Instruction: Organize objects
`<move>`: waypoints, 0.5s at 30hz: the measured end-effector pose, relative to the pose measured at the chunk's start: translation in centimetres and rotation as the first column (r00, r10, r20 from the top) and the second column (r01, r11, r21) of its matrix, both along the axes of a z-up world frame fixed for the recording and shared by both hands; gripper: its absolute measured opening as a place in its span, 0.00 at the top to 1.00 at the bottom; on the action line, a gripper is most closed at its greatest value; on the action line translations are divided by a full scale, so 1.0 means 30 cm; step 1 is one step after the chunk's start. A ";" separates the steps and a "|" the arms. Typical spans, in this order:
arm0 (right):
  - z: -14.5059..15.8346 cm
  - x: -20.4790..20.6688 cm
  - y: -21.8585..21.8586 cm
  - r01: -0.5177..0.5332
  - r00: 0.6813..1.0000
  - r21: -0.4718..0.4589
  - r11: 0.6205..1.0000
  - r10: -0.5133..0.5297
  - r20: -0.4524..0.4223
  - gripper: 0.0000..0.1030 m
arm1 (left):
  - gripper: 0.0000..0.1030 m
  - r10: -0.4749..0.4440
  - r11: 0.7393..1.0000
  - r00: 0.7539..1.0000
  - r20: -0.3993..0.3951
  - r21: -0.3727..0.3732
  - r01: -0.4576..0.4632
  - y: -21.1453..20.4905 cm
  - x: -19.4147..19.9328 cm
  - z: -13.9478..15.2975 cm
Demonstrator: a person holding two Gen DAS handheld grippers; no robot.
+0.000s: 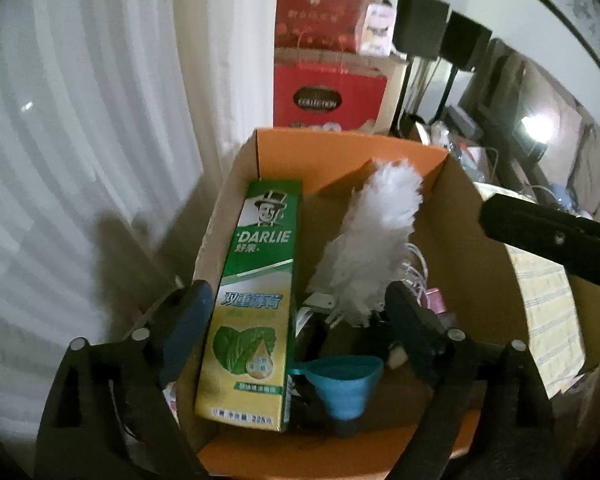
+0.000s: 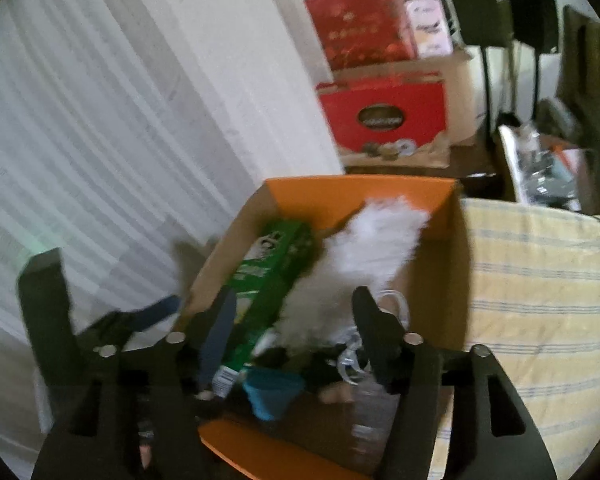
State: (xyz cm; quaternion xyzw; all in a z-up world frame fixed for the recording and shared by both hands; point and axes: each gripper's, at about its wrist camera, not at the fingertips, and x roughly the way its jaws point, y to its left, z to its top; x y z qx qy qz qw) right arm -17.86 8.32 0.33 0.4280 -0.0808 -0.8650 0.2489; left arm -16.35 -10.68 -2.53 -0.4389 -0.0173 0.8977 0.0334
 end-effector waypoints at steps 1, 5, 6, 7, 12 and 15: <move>0.009 0.017 0.026 0.016 1.000 0.013 1.000 -0.015 -0.017 0.28 | 0.12 0.000 1.000 1.000 -0.014 -0.003 0.000 0.007 0.015 0.012; 0.021 0.065 0.102 0.056 0.997 0.051 0.997 -0.052 -0.062 0.19 | 0.08 -0.009 1.000 0.999 -0.040 0.014 0.010 0.030 0.058 0.049; 0.023 0.078 0.123 0.068 0.995 0.061 0.996 -0.063 -0.073 0.19 | 0.07 -0.012 1.000 0.999 -0.044 0.020 0.013 0.034 0.064 0.057; 0.024 0.086 0.136 0.076 0.994 0.070 0.995 -0.070 -0.079 0.18 | 0.06 -0.015 1.000 0.999 -0.047 0.025 0.016 0.041 0.072 0.064; 0.012 0.128 0.209 0.116 0.989 0.119 0.986 -0.104 -0.105 0.17 | 0.05 -0.030 1.000 0.997 -0.069 0.003 0.030 0.091 0.111 0.091; 0.005 0.151 0.245 0.138 0.986 0.146 0.980 -0.121 -0.117 0.17 | 0.05 -0.041 0.999 0.996 -0.077 -0.011 0.040 0.124 0.135 0.102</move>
